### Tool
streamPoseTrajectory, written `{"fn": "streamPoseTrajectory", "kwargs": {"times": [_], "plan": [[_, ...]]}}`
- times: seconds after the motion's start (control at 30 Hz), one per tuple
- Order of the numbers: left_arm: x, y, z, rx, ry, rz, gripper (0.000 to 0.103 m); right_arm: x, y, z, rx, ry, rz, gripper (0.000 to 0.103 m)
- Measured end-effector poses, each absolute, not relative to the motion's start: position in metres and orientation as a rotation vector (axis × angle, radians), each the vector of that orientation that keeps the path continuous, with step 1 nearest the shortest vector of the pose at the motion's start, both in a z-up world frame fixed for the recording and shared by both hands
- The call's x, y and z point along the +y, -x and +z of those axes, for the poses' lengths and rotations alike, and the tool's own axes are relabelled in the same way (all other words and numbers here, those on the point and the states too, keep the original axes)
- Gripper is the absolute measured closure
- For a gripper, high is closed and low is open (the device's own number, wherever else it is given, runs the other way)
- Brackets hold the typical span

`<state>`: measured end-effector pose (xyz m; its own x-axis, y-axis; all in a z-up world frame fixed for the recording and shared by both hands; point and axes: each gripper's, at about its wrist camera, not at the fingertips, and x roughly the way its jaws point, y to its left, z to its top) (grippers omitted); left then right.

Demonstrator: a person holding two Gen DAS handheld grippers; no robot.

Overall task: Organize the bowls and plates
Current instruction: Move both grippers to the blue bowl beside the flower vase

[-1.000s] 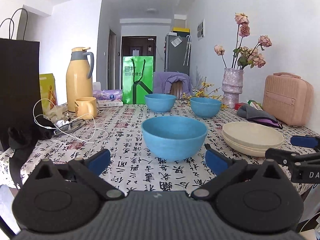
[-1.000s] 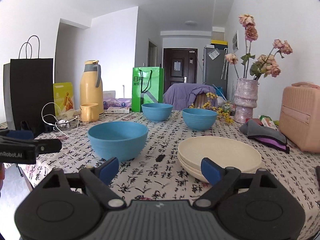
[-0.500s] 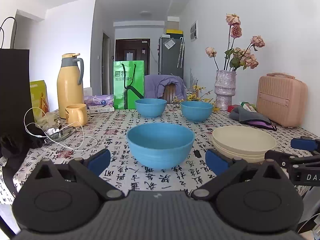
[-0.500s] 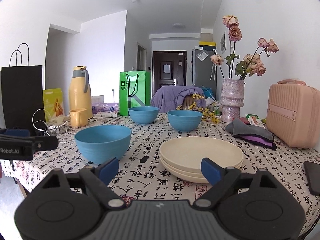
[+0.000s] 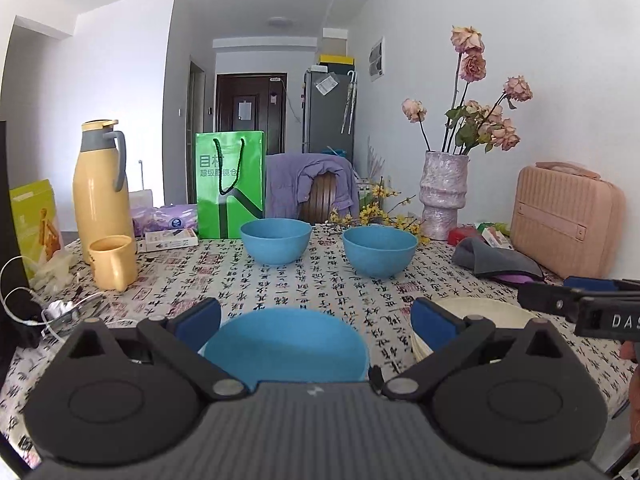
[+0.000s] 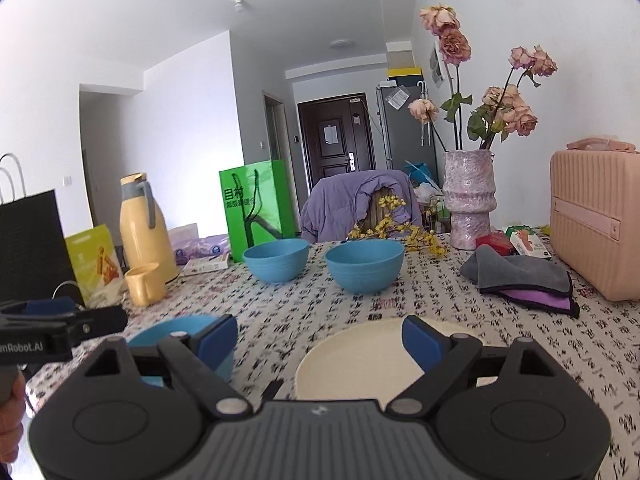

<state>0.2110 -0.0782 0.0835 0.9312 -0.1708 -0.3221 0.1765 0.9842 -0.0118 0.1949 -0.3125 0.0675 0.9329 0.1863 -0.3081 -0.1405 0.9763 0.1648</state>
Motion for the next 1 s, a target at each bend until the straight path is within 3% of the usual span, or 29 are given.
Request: {"fn": "streamPoseTrajectory", "kwargs": {"times": [0.53, 0.8, 1.0], "plan": [[-0.112, -0.366, 0.117, 0.472, 0.013, -0.288, 0.0, -0.382, -0.34, 0.113, 0.463, -0.25, 0.211, 0.015], [-0.131, -0.491, 0.108, 0.698, 0.061, -0.379, 0.0, -0.415, -0.462, 0.118, 0.701, -0.387, 0.249, 0.016], [-0.143, -0.594, 0.079, 0.868, 0.128, -0.35, 0.001, -0.438, -0.565, 0.081, 0.929, -0.519, 0.173, 0.028]]}}
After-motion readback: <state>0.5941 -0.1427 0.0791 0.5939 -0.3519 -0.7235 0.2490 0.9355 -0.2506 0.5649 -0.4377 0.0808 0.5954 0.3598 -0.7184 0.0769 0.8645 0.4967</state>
